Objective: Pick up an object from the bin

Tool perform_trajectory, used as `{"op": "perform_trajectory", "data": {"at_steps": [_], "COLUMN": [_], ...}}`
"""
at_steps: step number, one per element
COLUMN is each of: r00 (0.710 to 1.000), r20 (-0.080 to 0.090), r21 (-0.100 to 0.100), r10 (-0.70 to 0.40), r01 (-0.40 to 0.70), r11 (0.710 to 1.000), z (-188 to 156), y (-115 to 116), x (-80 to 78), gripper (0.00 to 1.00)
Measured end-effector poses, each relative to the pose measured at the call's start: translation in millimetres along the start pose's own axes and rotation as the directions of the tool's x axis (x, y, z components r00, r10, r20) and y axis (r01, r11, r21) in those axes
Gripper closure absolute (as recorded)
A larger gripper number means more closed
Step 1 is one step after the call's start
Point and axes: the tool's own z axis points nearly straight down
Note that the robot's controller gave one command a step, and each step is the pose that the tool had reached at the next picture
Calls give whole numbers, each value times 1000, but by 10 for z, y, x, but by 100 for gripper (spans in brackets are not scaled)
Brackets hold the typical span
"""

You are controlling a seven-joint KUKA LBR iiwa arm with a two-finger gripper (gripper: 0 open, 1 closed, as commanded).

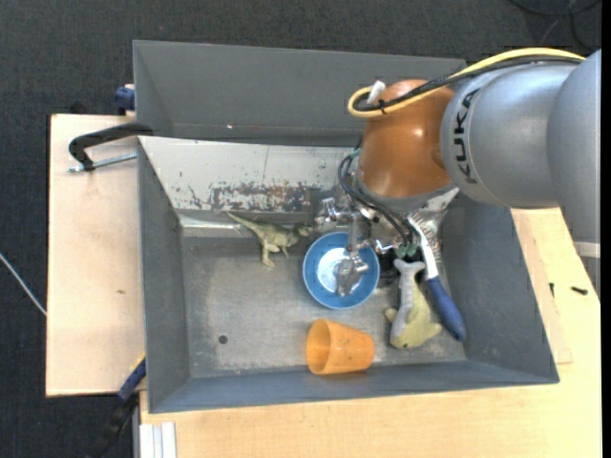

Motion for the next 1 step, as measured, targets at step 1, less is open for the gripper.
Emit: {"op": "perform_trajectory", "data": {"at_steps": [1], "r00": [949], "r20": [14], "r21": [12], "r10": [-314], "r01": [314], "r11": [949], "z": [49], "y": [67], "x": [82], "gripper": [0]}}
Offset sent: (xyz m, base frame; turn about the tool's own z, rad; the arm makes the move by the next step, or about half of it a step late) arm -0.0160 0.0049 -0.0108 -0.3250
